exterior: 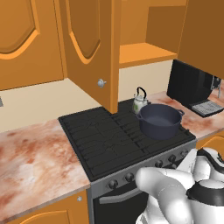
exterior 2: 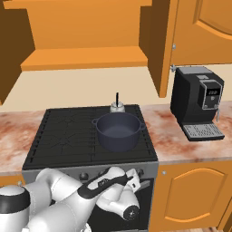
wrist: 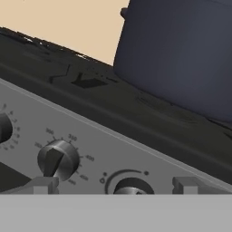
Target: Pick the kettle from the cabinet and place it on a stove burner. Then pick the pot from the counter and place it on another stove burner. Finally, turn both burners on.
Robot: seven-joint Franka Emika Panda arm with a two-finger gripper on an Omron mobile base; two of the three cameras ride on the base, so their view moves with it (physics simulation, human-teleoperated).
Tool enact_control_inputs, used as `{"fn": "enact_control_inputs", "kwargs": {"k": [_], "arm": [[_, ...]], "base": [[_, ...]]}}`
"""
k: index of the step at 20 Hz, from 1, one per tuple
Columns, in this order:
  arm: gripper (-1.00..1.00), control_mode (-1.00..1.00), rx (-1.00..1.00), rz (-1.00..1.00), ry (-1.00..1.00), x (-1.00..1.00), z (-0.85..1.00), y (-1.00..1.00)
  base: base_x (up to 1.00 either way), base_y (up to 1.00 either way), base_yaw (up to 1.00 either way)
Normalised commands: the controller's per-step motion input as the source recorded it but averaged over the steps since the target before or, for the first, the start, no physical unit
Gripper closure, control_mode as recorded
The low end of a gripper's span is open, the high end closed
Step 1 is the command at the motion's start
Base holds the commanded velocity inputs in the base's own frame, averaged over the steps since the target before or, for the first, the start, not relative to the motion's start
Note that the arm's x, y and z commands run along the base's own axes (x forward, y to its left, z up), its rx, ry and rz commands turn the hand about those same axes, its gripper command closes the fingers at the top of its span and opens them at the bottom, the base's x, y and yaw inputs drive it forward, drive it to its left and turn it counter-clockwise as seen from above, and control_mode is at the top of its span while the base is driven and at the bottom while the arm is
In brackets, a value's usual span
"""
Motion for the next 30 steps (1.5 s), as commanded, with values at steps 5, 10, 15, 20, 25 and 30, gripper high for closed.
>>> {"fn": "enact_control_inputs", "kwargs": {"k": [5,10,15,20,25,30], "arm": [[-1.0,-1.0,0.0,0.0,0.0,0.07,-0.04,0.0],[-1.0,-1.0,0.0,0.0,0.0,0.05,-0.05,0.0],[-1.0,-1.0,0.0,0.0,0.0,0.07,-0.07,0.0],[-1.0,-1.0,0.0,0.0,0.0,0.07,-0.08,0.0],[-1.0,-1.0,0.0,0.0,0.0,0.04,-0.1,0.0],[-1.0,-1.0,0.0,0.0,-0.01,0.03,-0.12,0.0]], "base": [[0.0,0.0,0.0],[0.0,0.0,0.0],[0.0,0.0,0.0],[0.0,0.0,0.0],[0.0,0.0,0.0],[0.0,0.0,0.0]]}}
